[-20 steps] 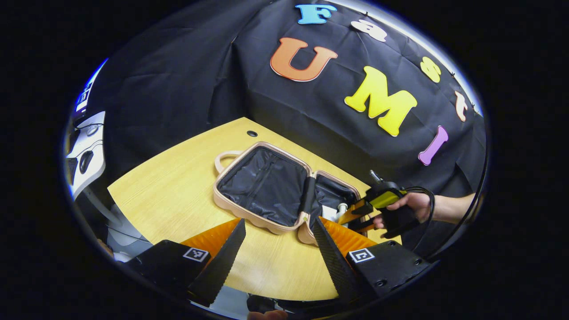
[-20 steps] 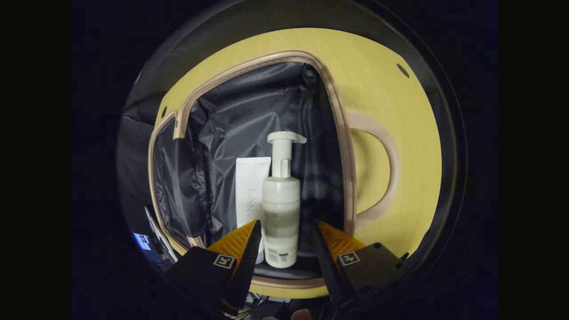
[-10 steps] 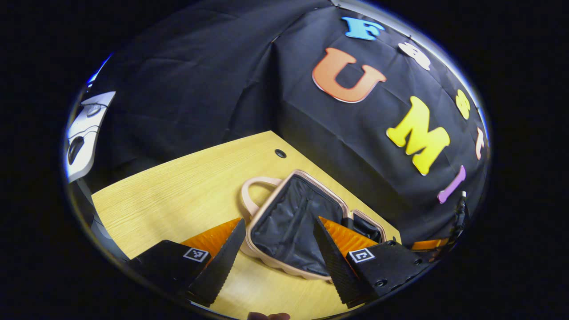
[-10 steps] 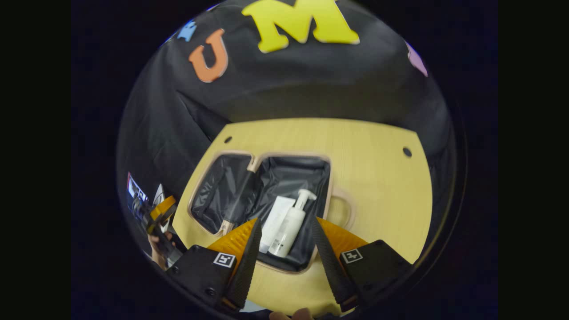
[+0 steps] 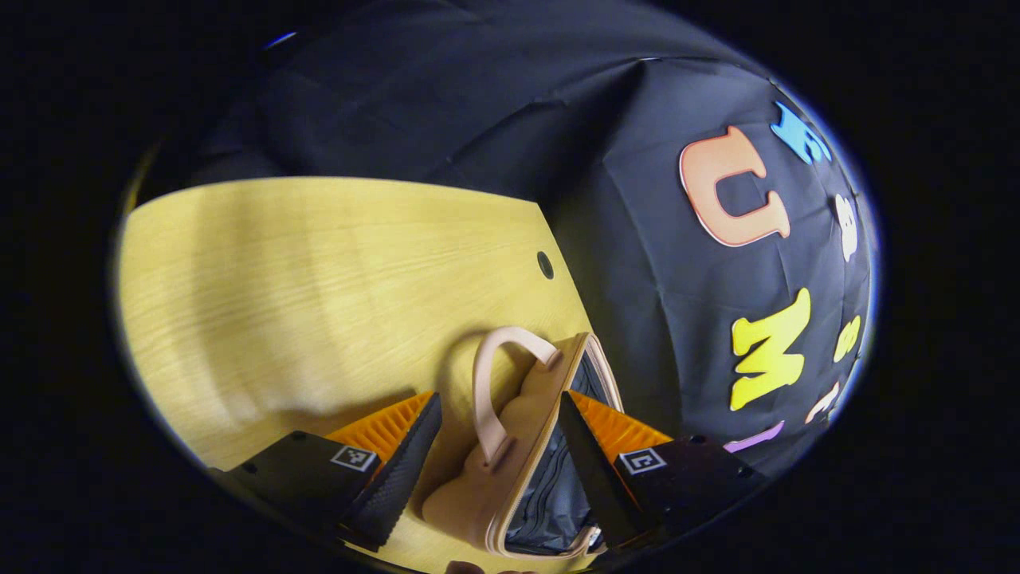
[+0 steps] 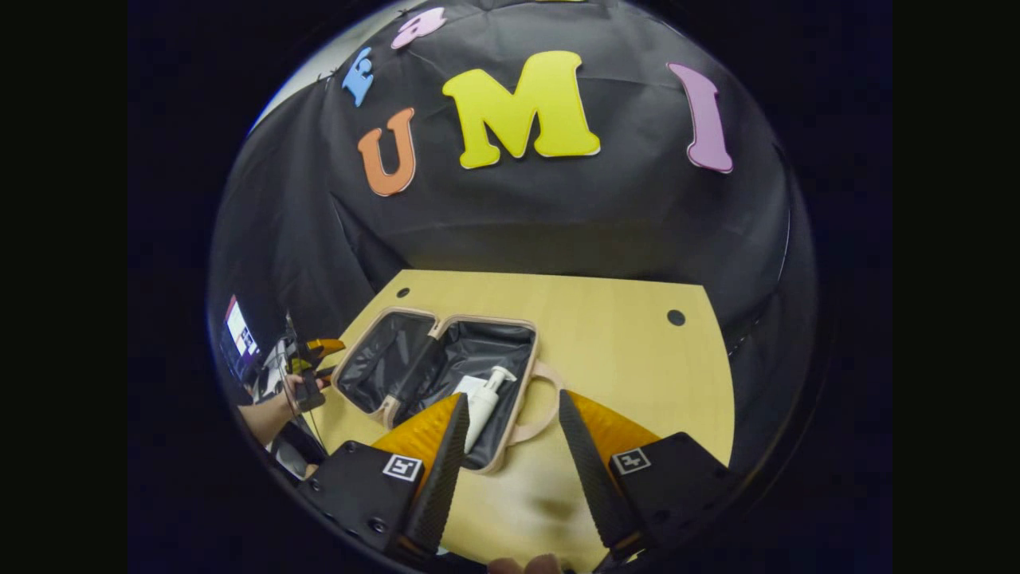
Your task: First open the suitcase, pack the skin care products into it, and then close the suitcase.
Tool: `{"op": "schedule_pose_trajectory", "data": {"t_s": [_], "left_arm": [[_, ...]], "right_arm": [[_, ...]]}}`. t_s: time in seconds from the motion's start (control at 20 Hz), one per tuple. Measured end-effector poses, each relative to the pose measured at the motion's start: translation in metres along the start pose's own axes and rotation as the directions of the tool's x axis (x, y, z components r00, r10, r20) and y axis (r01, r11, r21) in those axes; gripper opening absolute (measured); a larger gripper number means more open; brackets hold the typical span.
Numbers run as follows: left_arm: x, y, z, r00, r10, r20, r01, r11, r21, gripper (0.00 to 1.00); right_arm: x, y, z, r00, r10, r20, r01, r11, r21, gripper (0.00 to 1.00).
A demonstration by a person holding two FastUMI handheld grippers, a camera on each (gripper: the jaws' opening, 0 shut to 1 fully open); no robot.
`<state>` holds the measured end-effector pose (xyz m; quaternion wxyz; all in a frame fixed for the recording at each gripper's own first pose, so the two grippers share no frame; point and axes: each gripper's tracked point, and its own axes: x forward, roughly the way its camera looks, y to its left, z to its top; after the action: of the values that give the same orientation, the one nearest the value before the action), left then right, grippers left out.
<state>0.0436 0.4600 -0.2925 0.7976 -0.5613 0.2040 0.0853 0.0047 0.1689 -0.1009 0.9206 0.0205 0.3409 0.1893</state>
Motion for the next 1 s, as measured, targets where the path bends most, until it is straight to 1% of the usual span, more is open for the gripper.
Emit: {"op": "schedule_pose_trajectory", "data": {"t_s": [0.1,0.15,0.25,0.3,0.35,0.4,0.5,0.55,0.6,0.65,0.75,0.85,0.95,1.0], "left_arm": [[0.016,-0.007,0.0,0.999,-0.043,-0.011,0.042,0.998,-0.046,0.9],[0.023,-0.009,0.0,0.998,-0.054,-0.012,0.053,0.996,-0.074,0.97],[0.03,-0.013,0.006,0.996,-0.086,-0.005,0.084,0.986,-0.143,0.91],[0.033,-0.012,0.009,0.997,-0.081,0.004,0.081,0.982,-0.169,0.77],[0.037,-0.009,0.008,0.997,-0.073,0.004,0.072,0.98,-0.184,0.83],[0.039,-0.007,0.009,0.998,-0.056,0.007,0.057,0.98,-0.192,0.68],[0.045,0.01,0.015,0.999,0.041,0.019,-0.036,0.981,-0.189,0.61],[0.045,0.008,0.017,0.998,0.055,0.033,-0.047,0.977,-0.208,0.37],[0.042,0.008,0.02,0.996,0.073,0.042,-0.061,0.971,-0.233,0.31],[0.039,0.007,0.02,0.996,0.084,0.041,-0.071,0.966,-0.249,0.22],[0.036,0.002,0.016,0.994,0.096,0.06,-0.08,0.97,-0.231,0.17],[0.026,-0.015,0.026,0.99,0.093,0.103,-0.069,0.974,-0.216,0.12],[0.011,-0.051,0.038,0.983,0.064,0.171,-0.03,0.981,-0.194,0.1],[0.001,-0.074,0.042,0.979,0.042,0.2,-0.008,0.986,-0.166,0.09]], "right_arm": [[0.0,0.004,0.003,1.0,0.007,0.009,-0.007,1.0,0.009,0.69],[-0.001,0.005,0.003,1.0,0.009,0.009,-0.009,1.0,0.016,0.69],[-0.003,0.004,0.008,0.999,0.008,0.044,-0.009,0.999,0.035,0.69],[-0.005,0.0,0.013,0.997,-0.009,0.074,0.006,0.999,0.04,0.69],[-0.009,-0.005,0.017,0.994,-0.028,0.106,0.025,0.999,0.034,0.69],[-0.013,-0.01,0.021,0.989,-0.05,0.137,0.047,0.999,0.027,0.69],[-0.024,-0.015,0.027,0.98,-0.074,0.183,0.074,0.997,0.01,0.69],[-0.028,-0.015,0.027,0.978,-0.075,0.197,0.076,0.997,0.003,0.69],[-0.032,-0.016,0.026,0.976,-0.077,0.204,0.08,0.997,-0.006,0.69],[-0.035,-0.017,0.024,0.974,-0.077,0.214,0.081,0.997,-0.01,0.69],[-0.042,-0.021,0.02,0.972,-0.089,0.218,0.093,0.996,-0.011,0.69],[-0.052,-0.036,0.02,0.959,-0.143,0.246,0.151,0.988,-0.016,0.68],[-0.067,-0.057,0.029,0.925,-0.22,0.31,0.225,0.974,0.019,0.68],[-0.076,-0.068,0.035,0.906,-0.251,0.341,0.251,0.967,0.046,0.68]]}}
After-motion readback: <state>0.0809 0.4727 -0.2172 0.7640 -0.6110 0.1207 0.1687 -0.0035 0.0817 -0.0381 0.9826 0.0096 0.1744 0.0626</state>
